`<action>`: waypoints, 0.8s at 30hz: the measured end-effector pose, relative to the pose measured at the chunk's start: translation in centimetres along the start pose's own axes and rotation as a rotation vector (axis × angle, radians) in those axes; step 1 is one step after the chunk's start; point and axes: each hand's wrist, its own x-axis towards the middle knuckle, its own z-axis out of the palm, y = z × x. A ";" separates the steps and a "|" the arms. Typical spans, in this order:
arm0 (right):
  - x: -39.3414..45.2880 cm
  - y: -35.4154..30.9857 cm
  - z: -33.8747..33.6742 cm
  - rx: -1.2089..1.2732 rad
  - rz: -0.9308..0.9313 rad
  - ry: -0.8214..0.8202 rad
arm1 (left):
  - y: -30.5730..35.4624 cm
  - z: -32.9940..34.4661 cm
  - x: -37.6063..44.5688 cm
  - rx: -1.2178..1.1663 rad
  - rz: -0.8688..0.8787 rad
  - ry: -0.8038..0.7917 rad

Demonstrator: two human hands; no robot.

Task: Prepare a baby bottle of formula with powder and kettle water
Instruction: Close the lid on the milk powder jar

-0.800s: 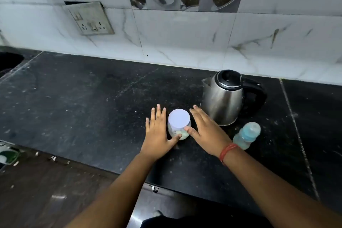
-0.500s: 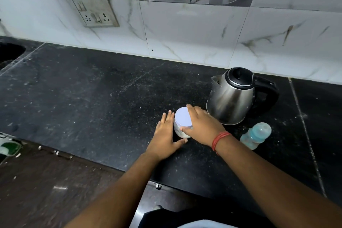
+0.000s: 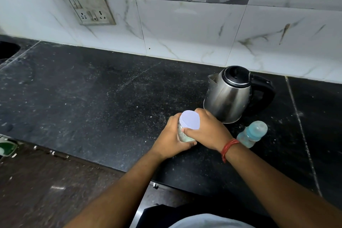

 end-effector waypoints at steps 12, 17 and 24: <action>-1.6 1.3 -3.2 -0.112 -0.089 0.023 | 4.2 0.8 0.4 -0.108 0.014 -0.174; -1.8 1.3 -4.2 -0.075 -0.108 0.058 | 5.6 0.1 0.6 -0.159 -0.028 -0.236; -1.8 2.1 -4.3 0.027 -0.156 0.045 | 6.0 0.0 0.4 -0.236 -0.056 -0.291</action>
